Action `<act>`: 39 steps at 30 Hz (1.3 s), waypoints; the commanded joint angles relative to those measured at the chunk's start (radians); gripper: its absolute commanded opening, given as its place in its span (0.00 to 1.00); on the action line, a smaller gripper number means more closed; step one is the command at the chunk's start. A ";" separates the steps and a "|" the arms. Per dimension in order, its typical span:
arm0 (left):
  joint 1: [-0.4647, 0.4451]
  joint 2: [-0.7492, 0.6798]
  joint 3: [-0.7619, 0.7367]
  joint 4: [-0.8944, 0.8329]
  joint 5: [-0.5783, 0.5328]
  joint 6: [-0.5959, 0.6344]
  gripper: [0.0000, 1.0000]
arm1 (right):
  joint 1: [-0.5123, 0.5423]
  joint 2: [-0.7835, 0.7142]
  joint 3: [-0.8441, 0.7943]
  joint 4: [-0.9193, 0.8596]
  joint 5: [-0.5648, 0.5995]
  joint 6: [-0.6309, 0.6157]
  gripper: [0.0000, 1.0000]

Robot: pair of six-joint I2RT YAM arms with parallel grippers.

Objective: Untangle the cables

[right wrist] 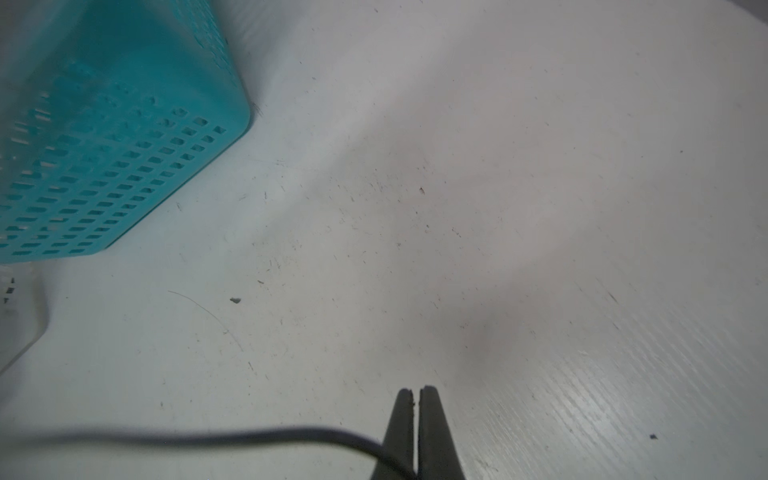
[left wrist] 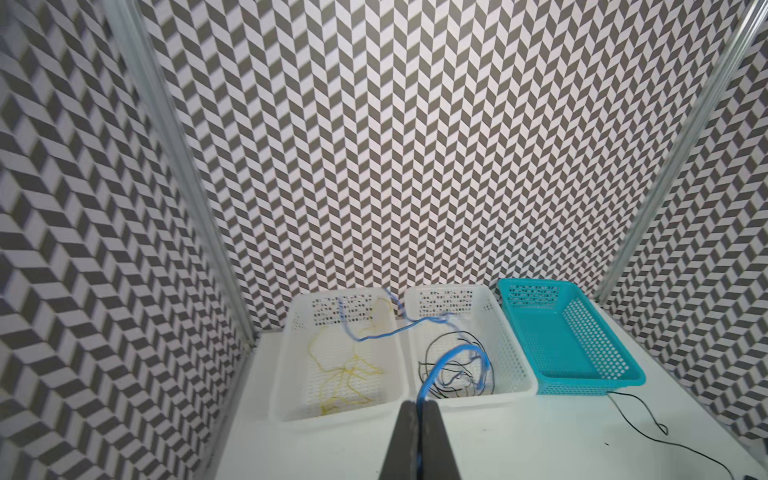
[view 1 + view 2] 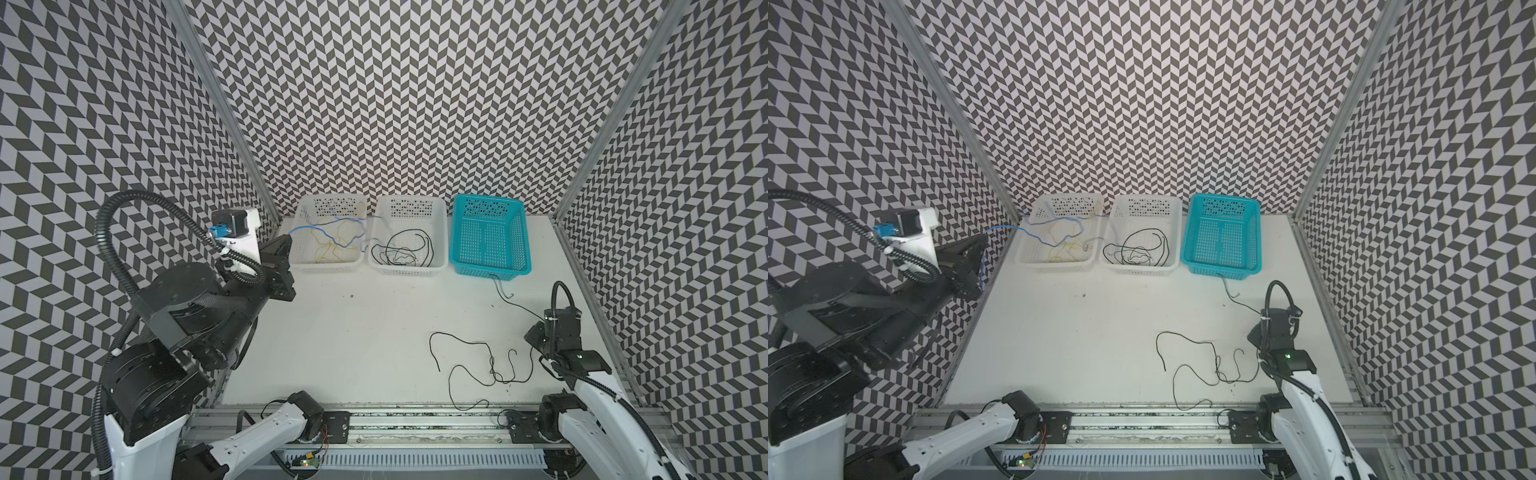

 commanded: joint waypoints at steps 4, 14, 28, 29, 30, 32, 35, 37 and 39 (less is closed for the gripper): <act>-0.042 0.011 -0.014 -0.072 -0.017 0.018 0.00 | -0.050 0.086 0.163 0.084 -0.230 -0.080 0.00; -0.040 0.028 -0.132 -0.014 0.293 -0.126 0.00 | 0.397 0.251 0.293 0.126 -0.128 -0.150 0.10; -0.035 -0.015 -0.366 0.091 0.314 -0.221 0.00 | 0.577 0.246 0.355 0.213 -0.221 -0.267 0.46; -0.026 -0.015 -0.390 0.115 0.322 -0.226 0.00 | 0.590 0.260 0.374 0.198 -0.225 -0.283 0.47; -0.019 -0.005 -0.395 0.122 0.336 -0.230 0.00 | 0.600 0.273 0.390 0.182 -0.220 -0.296 0.48; -0.008 0.049 -0.366 0.103 0.371 -0.226 0.00 | 0.612 0.292 0.426 0.140 -0.188 -0.311 0.50; 0.012 0.100 -0.342 0.122 0.383 -0.216 0.00 | 0.612 0.274 0.432 0.136 -0.156 -0.319 0.63; 0.049 0.114 -0.345 0.162 0.418 -0.219 0.00 | 0.612 0.249 0.438 0.132 -0.139 -0.326 0.69; 0.102 0.135 -0.341 0.191 0.473 -0.236 0.00 | 0.612 0.217 0.458 0.096 -0.099 -0.333 0.70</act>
